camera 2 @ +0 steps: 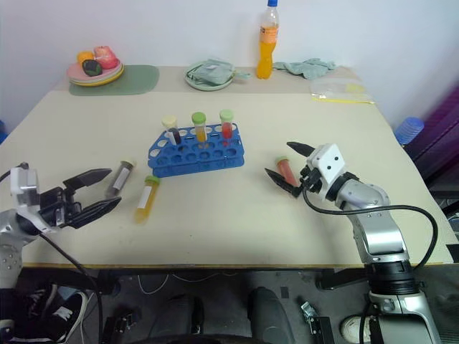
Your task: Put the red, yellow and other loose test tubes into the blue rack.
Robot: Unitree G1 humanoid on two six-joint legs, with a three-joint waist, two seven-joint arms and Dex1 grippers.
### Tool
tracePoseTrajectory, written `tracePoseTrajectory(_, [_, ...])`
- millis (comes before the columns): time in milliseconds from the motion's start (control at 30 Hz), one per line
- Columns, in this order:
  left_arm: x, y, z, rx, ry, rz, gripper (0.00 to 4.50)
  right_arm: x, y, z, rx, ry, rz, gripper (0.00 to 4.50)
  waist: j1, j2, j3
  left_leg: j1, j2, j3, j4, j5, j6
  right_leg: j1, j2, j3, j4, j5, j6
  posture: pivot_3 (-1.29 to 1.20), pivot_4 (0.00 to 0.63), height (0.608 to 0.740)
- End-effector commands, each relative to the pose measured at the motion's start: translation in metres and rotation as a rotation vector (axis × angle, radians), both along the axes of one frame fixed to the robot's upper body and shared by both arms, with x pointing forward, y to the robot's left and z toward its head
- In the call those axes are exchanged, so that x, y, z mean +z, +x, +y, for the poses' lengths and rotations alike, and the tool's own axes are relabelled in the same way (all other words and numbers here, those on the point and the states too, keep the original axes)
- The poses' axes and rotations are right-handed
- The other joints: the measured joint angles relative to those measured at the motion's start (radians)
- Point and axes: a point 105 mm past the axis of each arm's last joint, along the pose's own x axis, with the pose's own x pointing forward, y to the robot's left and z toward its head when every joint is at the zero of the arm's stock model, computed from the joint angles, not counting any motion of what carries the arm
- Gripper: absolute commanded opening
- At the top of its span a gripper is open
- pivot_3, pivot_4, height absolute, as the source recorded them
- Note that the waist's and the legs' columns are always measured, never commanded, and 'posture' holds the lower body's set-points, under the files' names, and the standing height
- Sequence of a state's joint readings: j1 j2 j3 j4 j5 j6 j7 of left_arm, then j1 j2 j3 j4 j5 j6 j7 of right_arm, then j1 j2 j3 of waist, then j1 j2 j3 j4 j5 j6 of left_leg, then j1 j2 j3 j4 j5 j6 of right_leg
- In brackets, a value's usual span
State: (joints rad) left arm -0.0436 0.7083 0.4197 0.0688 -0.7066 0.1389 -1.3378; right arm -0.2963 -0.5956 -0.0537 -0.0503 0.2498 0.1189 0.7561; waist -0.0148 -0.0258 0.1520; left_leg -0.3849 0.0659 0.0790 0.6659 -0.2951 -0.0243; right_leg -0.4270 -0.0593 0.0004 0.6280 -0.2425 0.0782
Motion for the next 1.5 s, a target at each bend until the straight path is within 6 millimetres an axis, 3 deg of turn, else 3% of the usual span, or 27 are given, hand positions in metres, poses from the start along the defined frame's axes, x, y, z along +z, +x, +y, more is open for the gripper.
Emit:
tracePoseTrajectory(33, [0.007,0.003,0.005,-0.002,0.012,-0.037,4.43,0.015,0.001,0.000,-0.013,-0.012,-0.081,4.50,0.002,0.000,0.000,0.000,0.000,0.000,0.000,0.000,0.000,0.000,0.000,0.000,0.000,0.000,0.000,0.00,0.150,0.740])
tracePoseTrajectory(233, [0.014,0.018,-0.005,-0.046,0.006,-0.082,4.43,0.016,0.001,-0.009,-0.065,-0.025,-0.087,4.50,0.002,0.000,0.000,-0.001,0.000,0.000,0.000,0.000,0.000,0.000,0.000,0.000,0.000,0.000,0.000,0.00,0.150,0.740])
tracePoseTrajectory(467, [0.024,0.018,-0.022,-0.099,-0.008,-0.108,4.43,0.018,0.006,-0.019,-0.164,-0.009,-0.024,4.50,-0.001,0.000,0.000,-0.001,0.000,0.000,0.000,0.000,0.000,0.000,0.000,0.000,0.000,0.000,0.000,0.00,0.150,0.740])
tracePoseTrajectory(767, [0.020,0.012,-0.047,-0.164,-0.019,-0.085,4.43,0.028,0.019,-0.040,-0.345,0.063,0.317,4.50,-0.002,0.000,0.000,-0.001,0.000,0.000,0.000,0.000,0.000,0.000,0.000,0.000,0.000,0.000,0.000,0.00,0.150,0.740])
tracePoseTrajectory(1000, [0.018,0.011,-0.055,-0.195,-0.023,-0.097,4.43,0.027,0.024,-0.016,-0.443,0.056,0.664,4.50,-0.004,0.001,0.000,-0.002,0.000,0.000,0.000,0.000,0.000,-0.002,0.000,0.000,0.000,0.000,0.000,0.00,0.150,0.740])
tracePoseTrajectory(1200, [0.016,0.013,-0.072,-0.218,-0.039,-0.111,4.43,0.002,0.038,-0.008,-0.600,-0.011,0.781,4.50,0.001,0.000,0.000,-0.004,-0.001,-0.001,0.000,0.000,0.000,-0.003,-0.002,0.000,-0.001,0.000,0.000,0.00,0.150,0.740])
tracePoseTrajectory(1500, [0.018,0.004,-0.086,-0.226,-0.039,-0.112,4.43,-0.018,0.045,-0.023,-0.713,-0.093,0.857,4.50,-0.006,0.000,0.000,-0.006,-0.002,-0.001,0.000,0.000,0.001,-0.004,-0.002,0.000,-0.002,0.001,0.001,0.00,0.150,0.740])
